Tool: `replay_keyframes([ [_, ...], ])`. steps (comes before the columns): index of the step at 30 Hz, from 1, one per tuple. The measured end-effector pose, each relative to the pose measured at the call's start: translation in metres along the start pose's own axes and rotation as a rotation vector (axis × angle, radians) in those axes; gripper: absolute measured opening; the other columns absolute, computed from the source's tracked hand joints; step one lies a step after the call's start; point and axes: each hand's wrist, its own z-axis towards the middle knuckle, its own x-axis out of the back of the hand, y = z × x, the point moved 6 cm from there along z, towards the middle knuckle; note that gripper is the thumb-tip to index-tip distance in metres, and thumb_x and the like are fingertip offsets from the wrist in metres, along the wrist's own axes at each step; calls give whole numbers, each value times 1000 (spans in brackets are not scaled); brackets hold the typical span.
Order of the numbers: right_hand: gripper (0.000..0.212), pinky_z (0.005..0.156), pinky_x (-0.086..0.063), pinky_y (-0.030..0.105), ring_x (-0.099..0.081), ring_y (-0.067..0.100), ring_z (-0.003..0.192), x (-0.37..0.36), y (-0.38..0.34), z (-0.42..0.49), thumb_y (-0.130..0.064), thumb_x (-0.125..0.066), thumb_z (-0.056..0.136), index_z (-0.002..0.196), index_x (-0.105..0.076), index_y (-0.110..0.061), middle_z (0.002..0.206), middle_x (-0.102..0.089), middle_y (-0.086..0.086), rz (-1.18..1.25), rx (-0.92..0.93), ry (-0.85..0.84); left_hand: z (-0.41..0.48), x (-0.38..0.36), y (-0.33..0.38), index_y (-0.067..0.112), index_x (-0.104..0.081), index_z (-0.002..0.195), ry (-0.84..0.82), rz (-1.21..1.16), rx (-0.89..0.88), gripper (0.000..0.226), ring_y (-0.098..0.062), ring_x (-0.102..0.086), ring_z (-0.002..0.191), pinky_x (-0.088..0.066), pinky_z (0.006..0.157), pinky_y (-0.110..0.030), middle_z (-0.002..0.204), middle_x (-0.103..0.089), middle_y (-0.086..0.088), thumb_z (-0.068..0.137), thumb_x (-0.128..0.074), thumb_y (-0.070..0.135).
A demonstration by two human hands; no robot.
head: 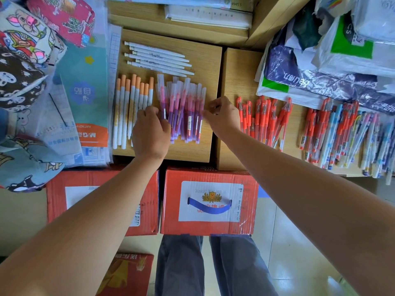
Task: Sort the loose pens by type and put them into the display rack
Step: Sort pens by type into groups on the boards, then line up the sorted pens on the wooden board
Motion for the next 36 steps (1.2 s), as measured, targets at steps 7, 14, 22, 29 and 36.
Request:
replay_keyframes([
  [7, 9, 70, -57, 40, -65, 17, 65, 35, 11, -23, -12, -62, 86, 87, -60, -21, 76, -67, 4, 150, 47, -58, -13, 6, 58, 11, -61, 95, 11, -39, -258, 11, -24, -60, 81, -47, 74, -38, 95, -63, -5, 91, -54, 17],
  [14, 5, 69, -55, 44, -66, 26, 70, 125, 86, -41, -22, -63, 80, 80, -61, -27, 70, -65, 0, 140, -51, 148, -56, -53, 156, 16, -62, 93, -251, -46, -413, 9, -20, -59, 78, -40, 64, -30, 86, -55, 2, 91, -54, 18],
  [22, 30, 70, -41, 29, -55, 24, 88, 201, 185, -47, -24, -54, 94, 119, -54, -7, 110, -55, 9, -142, -76, 267, -107, -137, 219, 18, -64, 115, -269, 133, -535, 40, -35, -48, 111, -43, 92, -44, 118, -50, -13, 76, -66, 13],
  [29, 40, 79, -49, 39, -56, 30, 91, 187, 190, -35, -11, -56, 89, 127, -46, -1, 123, -46, 17, -133, 41, 86, -116, -166, 237, 17, -60, 125, -237, 328, -445, 47, -36, -44, 115, -40, 95, -46, 121, -46, -16, 79, -66, 16],
  [36, 39, 67, -37, 27, -54, 24, 87, 195, 192, -22, -19, -58, 91, 125, -47, -5, 122, -48, 11, -146, 70, 63, -118, -161, 240, 15, -60, 124, -212, 285, -388, 45, -33, -45, 111, -38, 96, -44, 114, -47, -15, 80, -68, 17],
])
